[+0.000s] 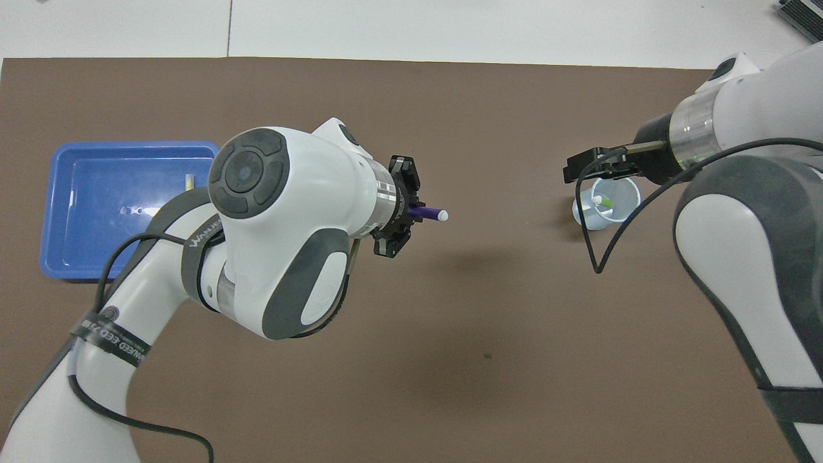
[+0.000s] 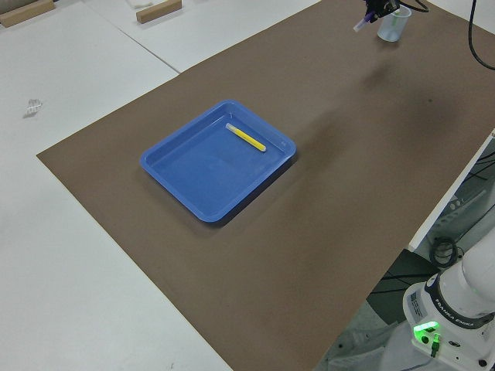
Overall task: Right arm passes pens to left for tray arrangement
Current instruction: 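Carry the purple pen to the tray while the right gripper withdraws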
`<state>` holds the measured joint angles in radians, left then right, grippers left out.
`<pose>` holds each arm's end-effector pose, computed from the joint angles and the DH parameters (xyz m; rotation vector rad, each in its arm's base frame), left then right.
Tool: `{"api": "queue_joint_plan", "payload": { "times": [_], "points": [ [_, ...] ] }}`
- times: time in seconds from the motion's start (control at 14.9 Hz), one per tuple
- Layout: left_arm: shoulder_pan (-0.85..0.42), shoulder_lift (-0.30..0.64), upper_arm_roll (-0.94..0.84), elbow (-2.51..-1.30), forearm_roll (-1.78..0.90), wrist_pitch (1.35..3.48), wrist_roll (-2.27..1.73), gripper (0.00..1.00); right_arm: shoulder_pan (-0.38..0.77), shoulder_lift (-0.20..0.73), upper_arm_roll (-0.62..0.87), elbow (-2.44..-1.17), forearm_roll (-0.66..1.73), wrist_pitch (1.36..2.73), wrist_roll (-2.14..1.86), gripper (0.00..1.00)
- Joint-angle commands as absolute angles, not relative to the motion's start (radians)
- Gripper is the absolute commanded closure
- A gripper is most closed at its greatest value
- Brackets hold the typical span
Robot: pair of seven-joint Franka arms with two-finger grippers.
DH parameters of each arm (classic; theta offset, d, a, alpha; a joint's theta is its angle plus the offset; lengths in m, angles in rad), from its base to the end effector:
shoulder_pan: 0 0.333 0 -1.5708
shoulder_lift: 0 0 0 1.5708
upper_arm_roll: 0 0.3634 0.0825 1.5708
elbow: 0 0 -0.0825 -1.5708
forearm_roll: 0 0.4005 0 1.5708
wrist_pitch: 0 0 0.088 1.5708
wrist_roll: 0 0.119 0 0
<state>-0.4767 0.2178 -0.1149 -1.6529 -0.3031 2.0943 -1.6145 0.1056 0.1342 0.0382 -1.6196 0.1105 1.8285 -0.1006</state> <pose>0.5575 -0.3875 0.5379 2.3462 1.5226 -0.2405 0.6281 0.0998 0.5789 -3.0069 -0.3316 -0.1094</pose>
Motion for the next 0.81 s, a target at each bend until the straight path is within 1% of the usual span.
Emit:
{"api": "queue_joint_plan", "payload": {
  "times": [0.0,0.27,0.47,0.6,0.74],
  "points": [
    [-0.439,0.199,-0.115,-1.646,-0.290,2.002,-1.453,1.00,0.106,0.155,0.048,-1.661,0.016,1.858,-0.169,0.20],
    [-0.319,0.183,-0.117,-1.657,-0.290,1.875,-1.145,1.00,0.104,0.213,0.048,-1.680,-0.057,1.910,-0.176,0.20],
    [-0.232,0.170,-0.110,-1.669,-0.279,1.795,-0.864,1.00,0.106,0.239,0.048,-1.703,-0.100,1.953,-0.176,0.21],
    [-0.187,0.166,-0.112,-1.675,-0.220,1.776,-0.734,1.00,0.107,0.248,0.048,-1.744,-0.127,2.006,-0.176,0.21],
    [-0.138,0.156,-0.110,-1.697,-0.210,1.776,-0.623,1.00,0.107,0.255,0.048,-1.759,-0.144,2.023,-0.178,0.21]
  ]
}}
